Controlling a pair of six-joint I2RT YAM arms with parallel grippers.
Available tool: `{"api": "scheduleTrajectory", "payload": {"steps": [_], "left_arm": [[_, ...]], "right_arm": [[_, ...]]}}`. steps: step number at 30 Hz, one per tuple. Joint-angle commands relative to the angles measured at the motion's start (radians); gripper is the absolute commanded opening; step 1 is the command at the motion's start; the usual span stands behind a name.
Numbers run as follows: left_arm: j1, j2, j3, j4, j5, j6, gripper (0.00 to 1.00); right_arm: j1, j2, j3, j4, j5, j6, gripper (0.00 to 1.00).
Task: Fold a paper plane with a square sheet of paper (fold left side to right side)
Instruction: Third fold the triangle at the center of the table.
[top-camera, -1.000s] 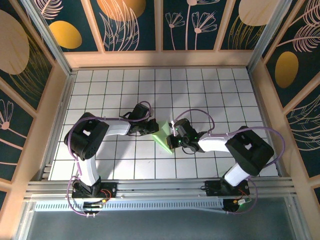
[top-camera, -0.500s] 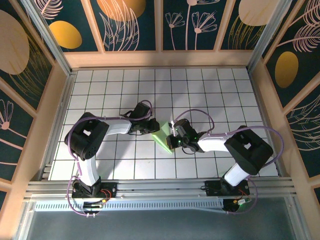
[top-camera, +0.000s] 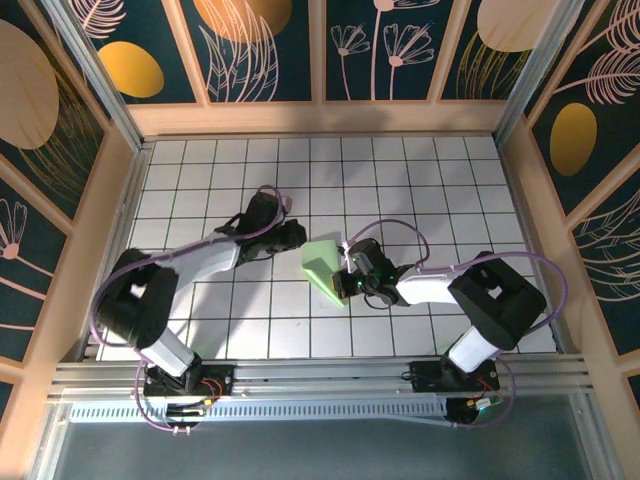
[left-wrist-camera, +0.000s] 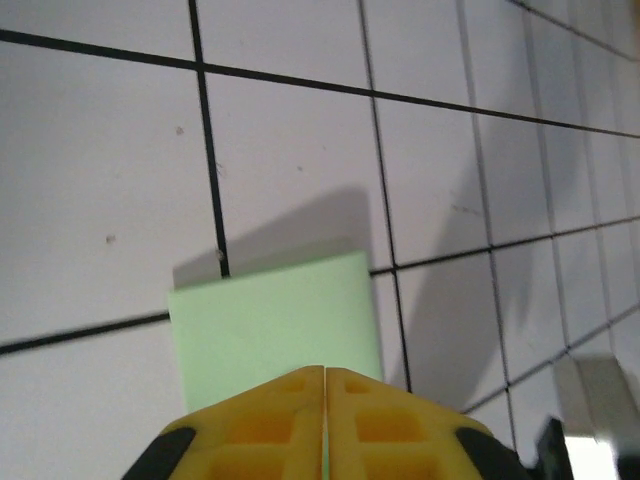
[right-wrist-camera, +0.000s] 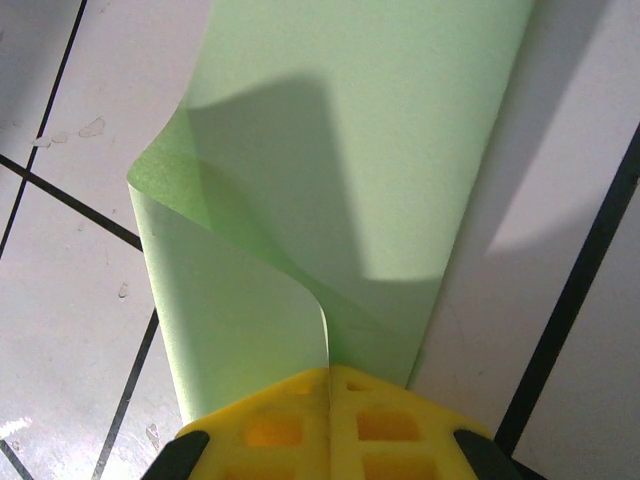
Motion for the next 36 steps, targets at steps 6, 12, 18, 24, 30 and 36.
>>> {"api": "scheduleTrajectory", "payload": {"steps": [6, 12, 18, 24, 30, 36], "left_arm": [[-0.081, -0.110, -0.217, 0.201, 0.089, -0.109, 0.06], [-0.152, -0.057, -0.226, 0.291, 0.098, -0.168, 0.05], [-0.182, 0.025, -0.191, 0.305, 0.113, -0.174, 0.05], [-0.194, 0.073, -0.182, 0.307, 0.095, -0.176, 0.05], [-0.196, 0.109, -0.197, 0.310, 0.077, -0.176, 0.04], [-0.198, 0.120, -0.208, 0.301, 0.061, -0.177, 0.04]], "right_arm": [[-0.003, 0.050, -0.006, -0.085, -0.008, -0.004, 0.00], [-0.001, 0.056, -0.006, -0.084, -0.014, 0.001, 0.00], [-0.001, 0.053, -0.003, -0.092, -0.008, -0.001, 0.00], [0.000, 0.057, -0.002, -0.092, -0.008, 0.003, 0.00], [0.000, 0.063, 0.000, -0.093, -0.003, -0.001, 0.00], [0.001, 0.070, 0.000, -0.093, -0.002, -0.001, 0.00]]}}
